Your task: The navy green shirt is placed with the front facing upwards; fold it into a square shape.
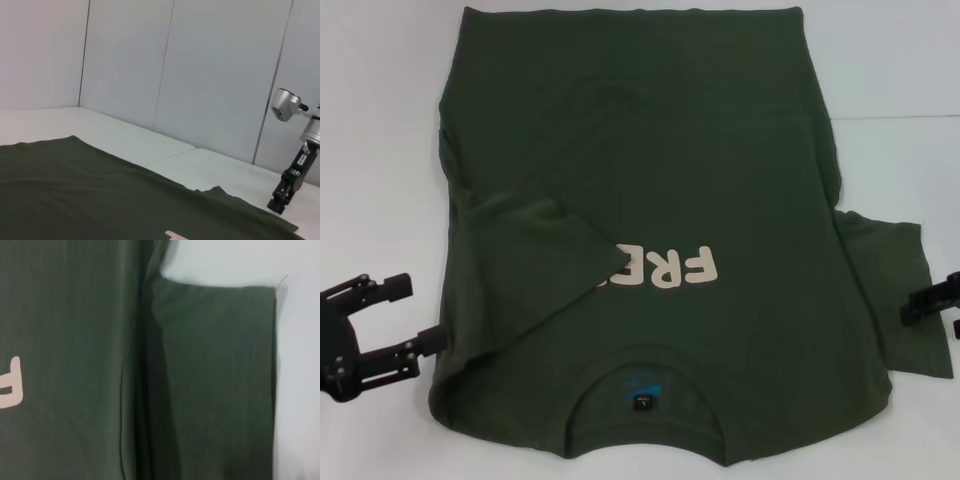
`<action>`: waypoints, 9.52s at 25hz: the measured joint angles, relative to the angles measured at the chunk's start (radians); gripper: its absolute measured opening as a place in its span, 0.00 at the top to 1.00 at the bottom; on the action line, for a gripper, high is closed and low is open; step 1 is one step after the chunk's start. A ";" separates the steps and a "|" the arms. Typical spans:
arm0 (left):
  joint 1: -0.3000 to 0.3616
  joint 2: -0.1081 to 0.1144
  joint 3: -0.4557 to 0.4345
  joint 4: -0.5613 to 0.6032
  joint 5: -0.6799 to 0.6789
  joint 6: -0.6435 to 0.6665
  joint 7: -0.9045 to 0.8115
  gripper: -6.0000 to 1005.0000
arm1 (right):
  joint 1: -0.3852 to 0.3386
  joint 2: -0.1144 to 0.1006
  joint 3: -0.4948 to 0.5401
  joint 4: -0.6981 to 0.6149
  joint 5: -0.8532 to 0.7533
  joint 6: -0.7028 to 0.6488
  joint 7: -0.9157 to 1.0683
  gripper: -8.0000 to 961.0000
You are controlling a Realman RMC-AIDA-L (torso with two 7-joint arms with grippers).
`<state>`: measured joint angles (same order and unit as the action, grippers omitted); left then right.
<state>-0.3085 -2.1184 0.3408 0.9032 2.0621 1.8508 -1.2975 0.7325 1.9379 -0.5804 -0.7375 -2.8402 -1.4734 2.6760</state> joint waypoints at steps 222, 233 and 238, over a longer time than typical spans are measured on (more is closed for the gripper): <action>-0.030 0.008 0.001 -0.075 0.004 -0.049 -0.007 0.17 | 0.164 0.029 -0.125 0.061 0.406 0.067 -0.103 0.92; -0.030 0.008 0.002 -0.076 0.004 -0.050 -0.006 0.17 | 0.161 0.022 -0.125 0.081 0.459 0.114 -0.100 0.70; -0.031 0.008 0.003 -0.076 0.004 -0.050 -0.006 0.17 | 0.170 0.016 -0.151 0.088 0.452 0.112 -0.087 0.47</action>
<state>-0.3390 -2.1106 0.3437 0.8267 2.0663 1.8009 -1.3038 0.9025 1.9537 -0.7318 -0.6497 -2.3878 -1.3617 2.5891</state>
